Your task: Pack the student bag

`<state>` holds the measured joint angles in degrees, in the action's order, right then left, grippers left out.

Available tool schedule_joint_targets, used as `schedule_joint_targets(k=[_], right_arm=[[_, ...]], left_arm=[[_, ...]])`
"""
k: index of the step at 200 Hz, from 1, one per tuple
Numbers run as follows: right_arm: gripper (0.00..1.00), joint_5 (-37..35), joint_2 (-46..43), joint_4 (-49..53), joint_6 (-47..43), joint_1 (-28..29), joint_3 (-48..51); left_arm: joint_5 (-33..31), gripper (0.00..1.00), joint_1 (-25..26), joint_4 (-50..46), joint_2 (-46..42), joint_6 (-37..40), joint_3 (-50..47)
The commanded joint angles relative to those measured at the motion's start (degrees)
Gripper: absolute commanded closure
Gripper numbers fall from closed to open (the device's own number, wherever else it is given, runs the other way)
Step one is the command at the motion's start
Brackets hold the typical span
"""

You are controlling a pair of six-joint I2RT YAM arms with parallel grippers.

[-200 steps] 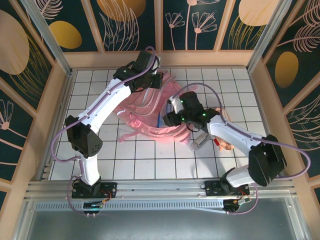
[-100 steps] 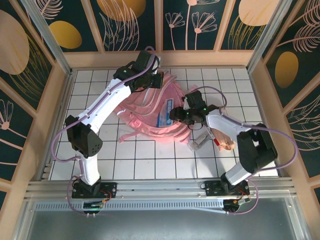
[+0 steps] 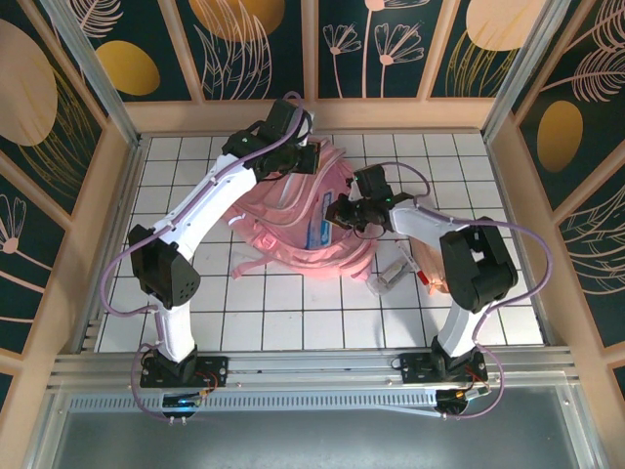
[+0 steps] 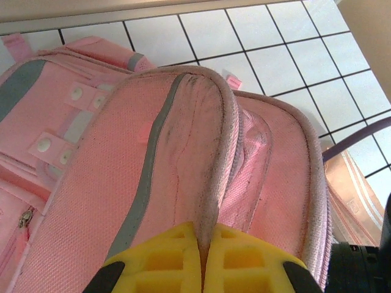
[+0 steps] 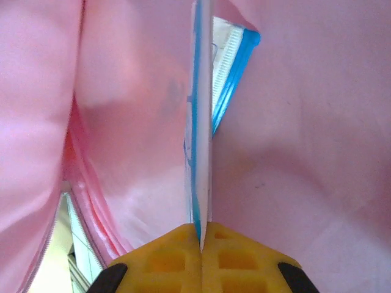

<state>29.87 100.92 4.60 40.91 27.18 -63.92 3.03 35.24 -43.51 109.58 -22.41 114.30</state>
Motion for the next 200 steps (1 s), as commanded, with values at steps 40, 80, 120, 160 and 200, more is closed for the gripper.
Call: schedule_joint_targets(k=[40, 80, 120, 160, 200], right_arm=[[1.00, 9.32, -4.54, -26.30, 11.52, -3.00, 5.05], [1.00, 1.50, 4.16, -35.55, 24.65, -2.25, 4.04], [1.00, -11.14, 10.35, -39.63, 32.13, 1.02, 0.78], [1.00, -18.80, 16.74, -45.29, 40.47, 4.99, -1.83], [0.92, -14.11, 20.93, -49.30, 44.14, 7.95, -5.24]], left_arm=[[2.75, 1.00, 0.13, 5.42, -3.52, -4.62, 1.81], [6.59, 1.00, 0.10, 7.17, -3.42, -11.51, 4.36], [11.28, 1.00, 0.15, 6.92, -0.28, -15.29, 8.42], [10.34, 1.00, 0.12, 7.02, 0.76, -15.65, 10.38], [9.00, 1.00, 0.12, 6.73, 0.31, -14.40, 10.59]])
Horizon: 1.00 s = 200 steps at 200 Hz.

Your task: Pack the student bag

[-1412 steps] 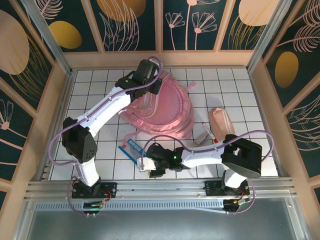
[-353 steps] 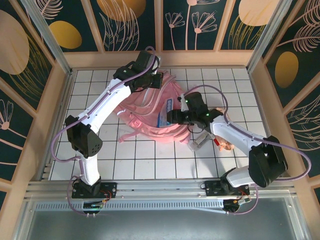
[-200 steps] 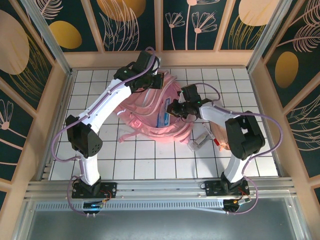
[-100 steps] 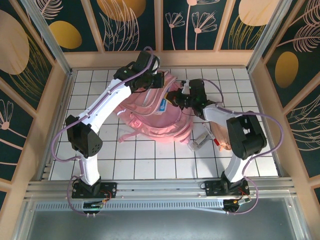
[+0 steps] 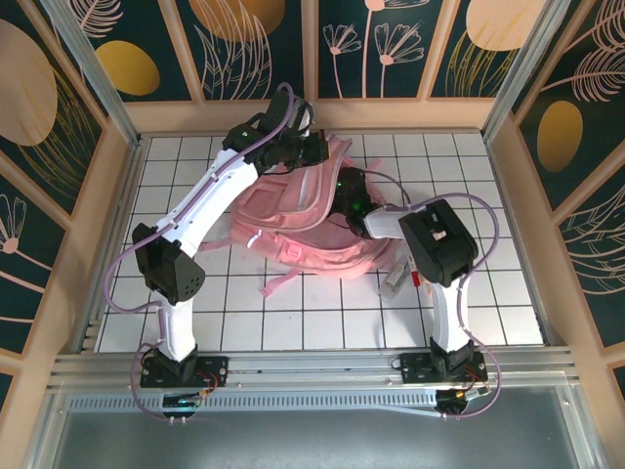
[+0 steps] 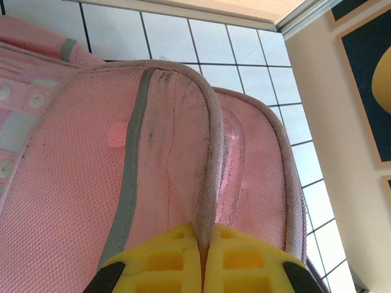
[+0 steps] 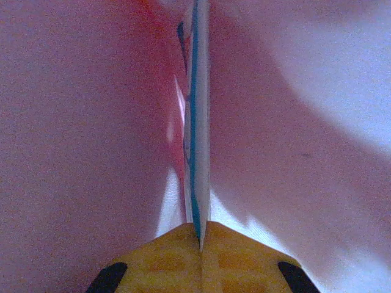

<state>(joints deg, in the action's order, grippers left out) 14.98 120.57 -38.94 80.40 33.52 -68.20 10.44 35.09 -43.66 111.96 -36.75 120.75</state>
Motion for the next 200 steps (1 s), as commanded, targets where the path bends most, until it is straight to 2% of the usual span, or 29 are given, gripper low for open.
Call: schedule_joint_targets(k=[1, 32, 61, 74, 93, 105, 141, 161, 200], right_arm=[[0.92, 0.94, 1.26, -5.91, 4.62, 1.62, -0.87], [0.89, 8.51, 0.16, -2.06, 0.41, 1.47, -0.55], [0.71, 12.36, -1.44, 5.22, -4.50, -0.72, 2.08], [0.67, 13.57, -3.74, 7.06, -6.72, -1.75, 3.91], [0.60, 13.69, -7.99, 15.10, -11.22, -1.84, 4.50], [0.57, 13.35, -10.99, 19.59, -13.30, -4.14, 5.17], [0.55, 15.17, -19.79, 28.06, -19.06, -7.58, 8.02], [0.55, 13.14, -25.56, 37.37, -27.92, -9.23, 8.16], [0.54, 8.95, -38.06, 54.99, -47.94, -16.89, 7.92]], left_arm=[[1.51, 1.00, 0.30, 6.86, -2.13, -0.02, 4.10], [-1.71, 1.00, 0.29, 6.39, -4.34, 3.17, 1.84], [-6.74, 1.00, 0.27, 6.36, -6.45, 5.83, -1.59], [-8.56, 1.00, 0.27, 7.23, -7.56, 7.00, -3.82], [-11.00, 1.00, 0.28, 9.83, -9.53, 8.18, -8.18], [-12.10, 1.00, 0.27, 11.68, -10.80, 8.66, -10.93], [-15.15, 1.00, 0.29, 16.60, -13.39, 9.32, -17.21], [-15.62, 1.00, 0.25, 17.11, -13.44, 9.77, -18.26], [-15.89, 1.00, 0.28, 17.50, -15.42, 10.47, -20.19]])
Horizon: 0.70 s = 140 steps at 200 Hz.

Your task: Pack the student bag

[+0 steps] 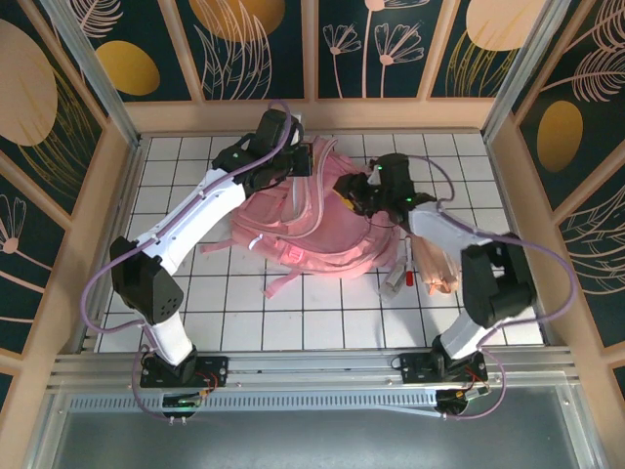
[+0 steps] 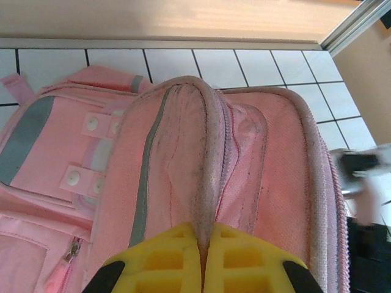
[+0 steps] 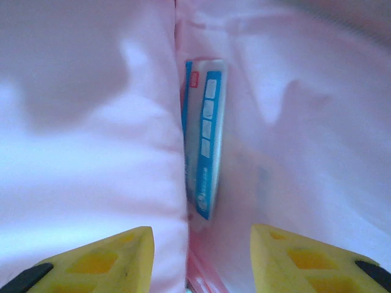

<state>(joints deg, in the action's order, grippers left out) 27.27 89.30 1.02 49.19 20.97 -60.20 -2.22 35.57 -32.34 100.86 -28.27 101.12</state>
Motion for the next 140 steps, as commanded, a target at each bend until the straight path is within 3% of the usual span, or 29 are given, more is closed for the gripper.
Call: schedule_joint_targets(k=[1, 20, 39, 66, 112, 140], right_arm=[[0.54, -3.39, -7.04, 15.45, -17.23, -4.48, -0.26], [0.50, -9.87, -11.69, 24.18, -24.51, -8.61, -2.19], [0.45, -19.33, -15.75, 25.68, -26.33, -15.25, 0.93], [0.45, -20.62, -16.16, 23.85, -24.21, -24.61, 6.48], [0.50, -23.08, -9.16, 18.83, -23.48, -24.28, 13.52], [0.49, -21.96, -11.49, 18.81, -24.05, -24.18, 15.53]], left_arm=[[-3.23, 1.00, -0.18, 6.25, -4.38, 1.99, -0.65], [-2.81, 1.00, -0.25, 7.03, -4.36, 1.65, -1.44], [-2.16, 1.00, -0.30, 7.45, -4.22, 1.26, -1.71], [-0.65, 1.00, -0.27, 7.88, -3.71, 0.44, -2.22], [1.76, 1.00, -0.27, 5.72, -0.17, 0.46, 1.84], [2.28, 1.00, -0.26, 3.96, 0.70, 1.35, 3.11]])
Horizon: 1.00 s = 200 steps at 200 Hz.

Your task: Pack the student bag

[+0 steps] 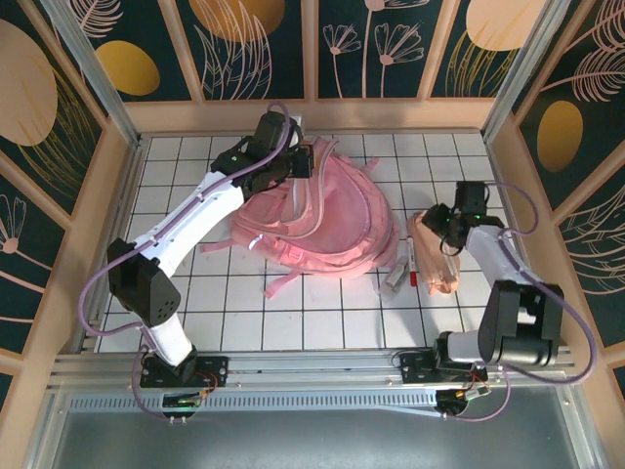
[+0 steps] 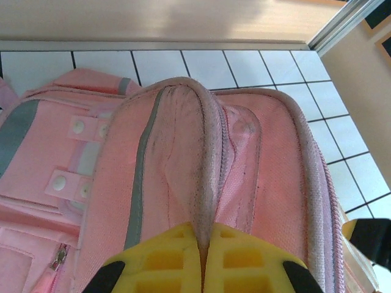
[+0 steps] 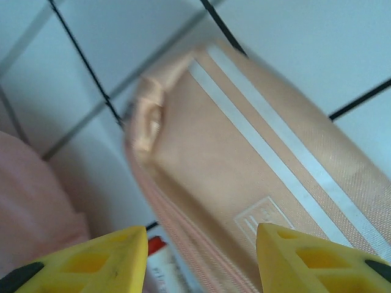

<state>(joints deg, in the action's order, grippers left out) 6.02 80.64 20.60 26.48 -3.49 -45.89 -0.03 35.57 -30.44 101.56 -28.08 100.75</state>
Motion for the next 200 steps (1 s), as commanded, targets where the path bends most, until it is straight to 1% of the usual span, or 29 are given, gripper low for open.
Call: schedule_joint_targets(k=[1, 24, 42, 67, 91, 118, 149, 152, 165, 200], right_arm=[[0.50, -0.64, -2.94, -0.80, -1.34, 0.30, 1.31], [0.50, -0.88, -3.84, -0.52, -1.83, 1.19, 2.70], [0.53, -0.13, -2.42, -0.47, -2.97, 2.38, 3.24], [0.54, -0.63, -0.49, -0.65, -4.63, 4.31, 3.18], [0.54, -2.32, 0.89, -0.97, -4.78, 5.33, 2.48], [0.58, -3.52, 2.08, -1.31, -4.09, 5.72, 2.87], [0.60, -6.69, 2.40, -1.70, -3.51, 5.78, 4.91], [0.60, -7.93, 2.34, -1.74, -3.33, 5.72, 5.01], [0.63, -10.06, 1.58, -2.06, -2.68, 5.37, 5.85], [0.73, -11.96, -0.25, -2.99, -1.92, 4.93, 6.53]], left_arm=[[0.06, 1.00, -0.25, 2.01, -0.02, 1.21, 3.48], [-0.52, 1.00, -0.28, 1.21, -0.02, 2.25, 3.58], [-1.07, 1.00, -0.30, 1.10, -0.18, 2.92, 3.62], [-1.77, 1.00, -0.25, 0.75, -0.57, 3.63, 3.49], [-2.07, 1.00, -0.30, 0.50, -0.84, 3.81, 3.22], [-2.32, 1.00, -0.32, -0.09, -1.08, 4.15, 3.31], [-3.22, 1.00, -0.30, -0.36, -1.59, 4.69, 3.05], [-3.22, 1.00, -0.28, -0.35, -1.62, 4.70, 3.06], [-3.02, 1.00, -0.24, -0.35, -1.52, 4.61, 2.98], [-2.65, 1.00, -0.24, -0.27, -1.12, 4.24, 3.20]])
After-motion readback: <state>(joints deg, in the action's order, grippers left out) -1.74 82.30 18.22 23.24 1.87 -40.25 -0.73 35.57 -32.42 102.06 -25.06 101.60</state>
